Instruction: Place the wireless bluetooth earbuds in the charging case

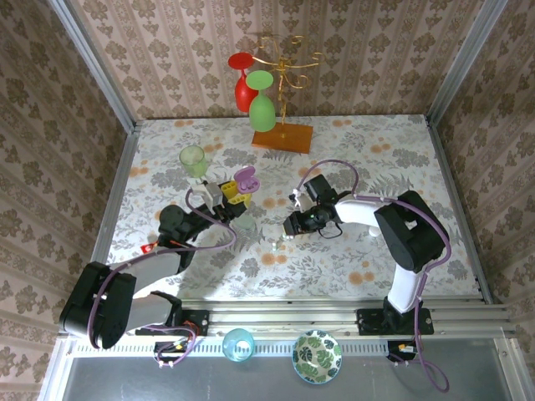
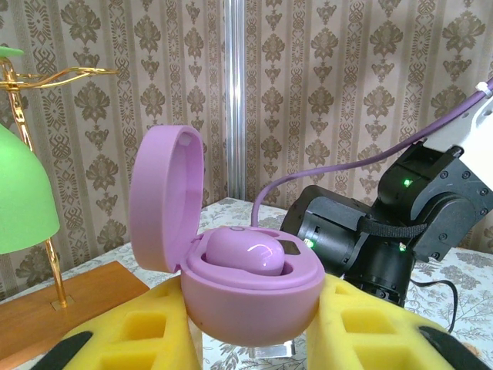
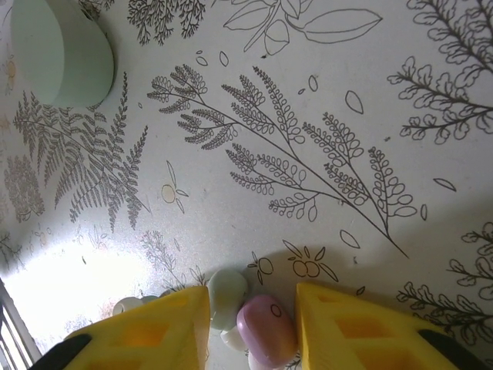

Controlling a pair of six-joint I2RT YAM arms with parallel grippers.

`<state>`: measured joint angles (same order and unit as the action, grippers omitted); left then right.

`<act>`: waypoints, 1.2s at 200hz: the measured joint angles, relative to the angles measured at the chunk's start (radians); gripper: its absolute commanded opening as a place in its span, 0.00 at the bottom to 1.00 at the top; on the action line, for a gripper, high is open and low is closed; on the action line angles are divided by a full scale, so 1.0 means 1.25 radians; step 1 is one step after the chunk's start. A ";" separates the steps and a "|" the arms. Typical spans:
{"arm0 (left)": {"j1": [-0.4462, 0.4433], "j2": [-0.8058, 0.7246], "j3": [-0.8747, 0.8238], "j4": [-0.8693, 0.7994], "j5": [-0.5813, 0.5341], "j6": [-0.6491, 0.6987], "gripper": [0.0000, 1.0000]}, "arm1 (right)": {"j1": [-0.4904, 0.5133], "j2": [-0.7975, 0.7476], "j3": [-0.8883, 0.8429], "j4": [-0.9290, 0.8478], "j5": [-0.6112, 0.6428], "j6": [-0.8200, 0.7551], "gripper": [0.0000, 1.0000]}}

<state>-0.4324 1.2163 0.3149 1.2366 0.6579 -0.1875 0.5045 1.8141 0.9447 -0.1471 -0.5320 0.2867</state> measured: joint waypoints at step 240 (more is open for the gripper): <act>-0.005 0.008 0.000 0.002 0.000 0.000 0.18 | 0.005 -0.125 -0.067 -0.020 0.039 0.006 0.19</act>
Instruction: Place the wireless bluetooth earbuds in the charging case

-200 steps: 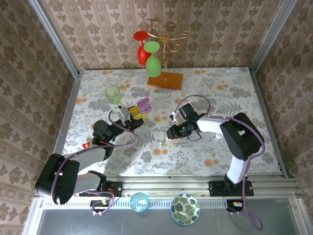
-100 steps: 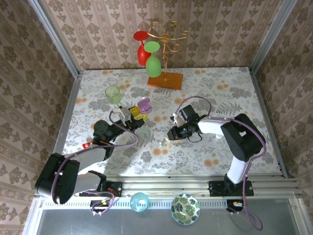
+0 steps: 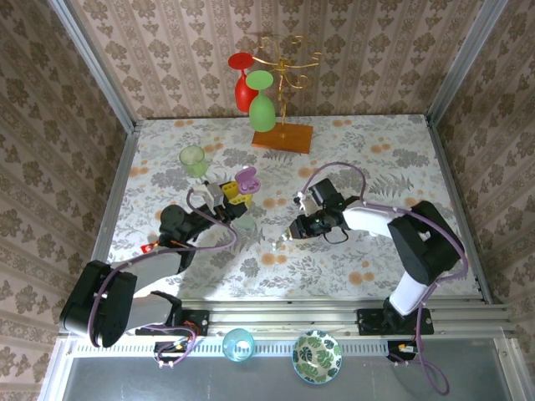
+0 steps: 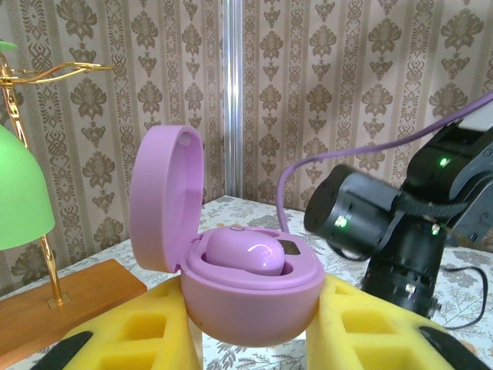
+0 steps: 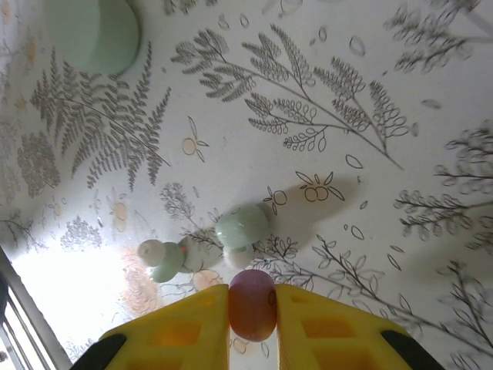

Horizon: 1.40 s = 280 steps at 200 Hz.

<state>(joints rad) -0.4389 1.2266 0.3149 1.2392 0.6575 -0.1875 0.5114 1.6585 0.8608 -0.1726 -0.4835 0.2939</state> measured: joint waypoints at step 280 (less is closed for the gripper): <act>-0.005 0.044 0.017 0.003 0.049 -0.025 0.17 | 0.203 -0.139 0.519 -0.324 0.307 -0.193 0.20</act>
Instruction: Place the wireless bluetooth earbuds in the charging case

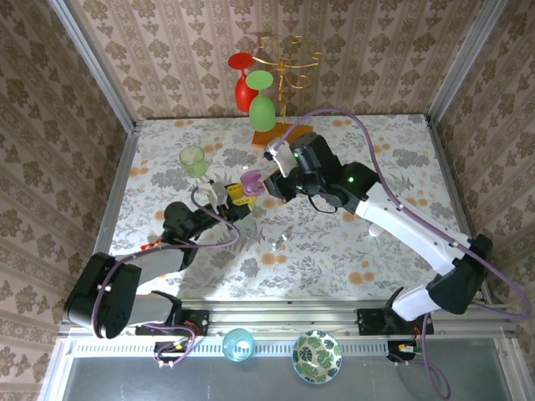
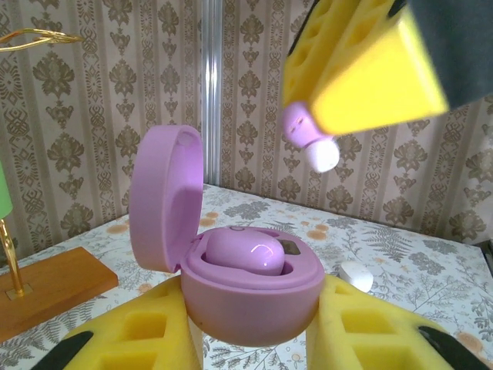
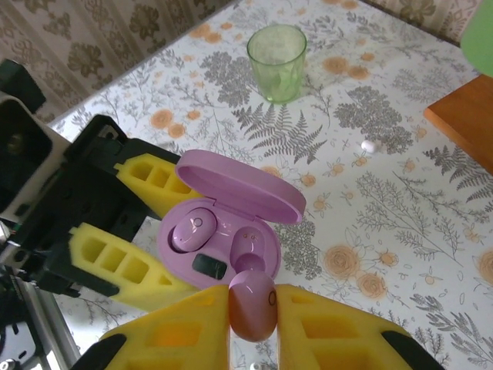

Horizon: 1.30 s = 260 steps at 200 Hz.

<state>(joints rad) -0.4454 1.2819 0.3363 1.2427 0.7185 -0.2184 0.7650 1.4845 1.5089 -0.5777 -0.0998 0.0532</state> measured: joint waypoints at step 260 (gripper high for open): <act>0.000 -0.017 0.000 -0.006 0.018 -0.011 0.17 | 0.015 0.069 0.028 -0.027 0.004 -0.059 0.31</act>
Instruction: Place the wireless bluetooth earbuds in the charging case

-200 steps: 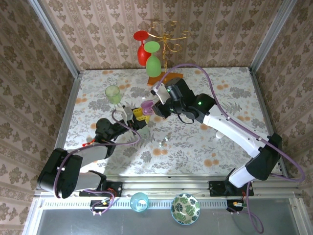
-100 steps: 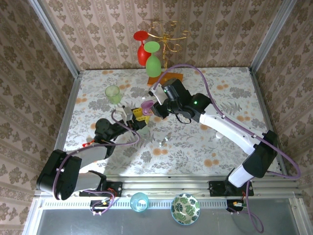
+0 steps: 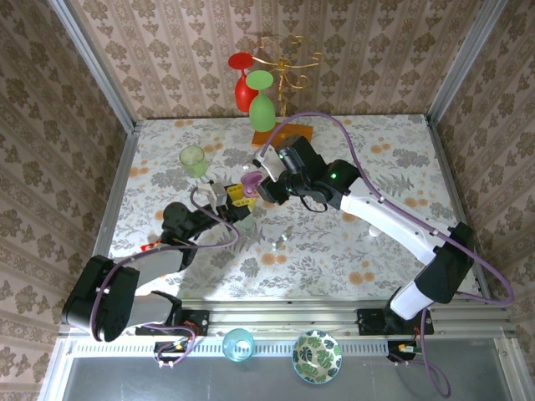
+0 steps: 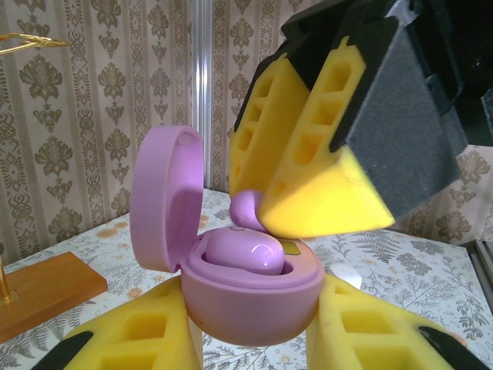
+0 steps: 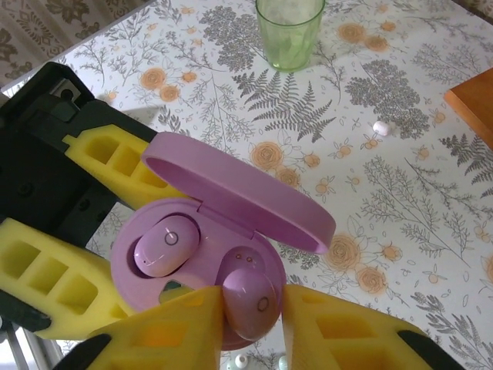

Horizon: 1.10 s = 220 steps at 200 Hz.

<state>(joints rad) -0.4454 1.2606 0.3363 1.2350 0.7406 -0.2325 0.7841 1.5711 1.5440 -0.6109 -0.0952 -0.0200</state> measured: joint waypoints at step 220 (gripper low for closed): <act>0.000 -0.004 0.001 0.001 0.105 0.019 0.18 | -0.108 -0.117 -0.051 0.137 -0.129 0.251 0.71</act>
<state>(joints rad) -0.4454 1.2552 0.3378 1.2362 0.8722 -0.2085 0.6495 1.4250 1.4799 -0.4400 -0.2569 0.2932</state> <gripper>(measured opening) 0.312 0.705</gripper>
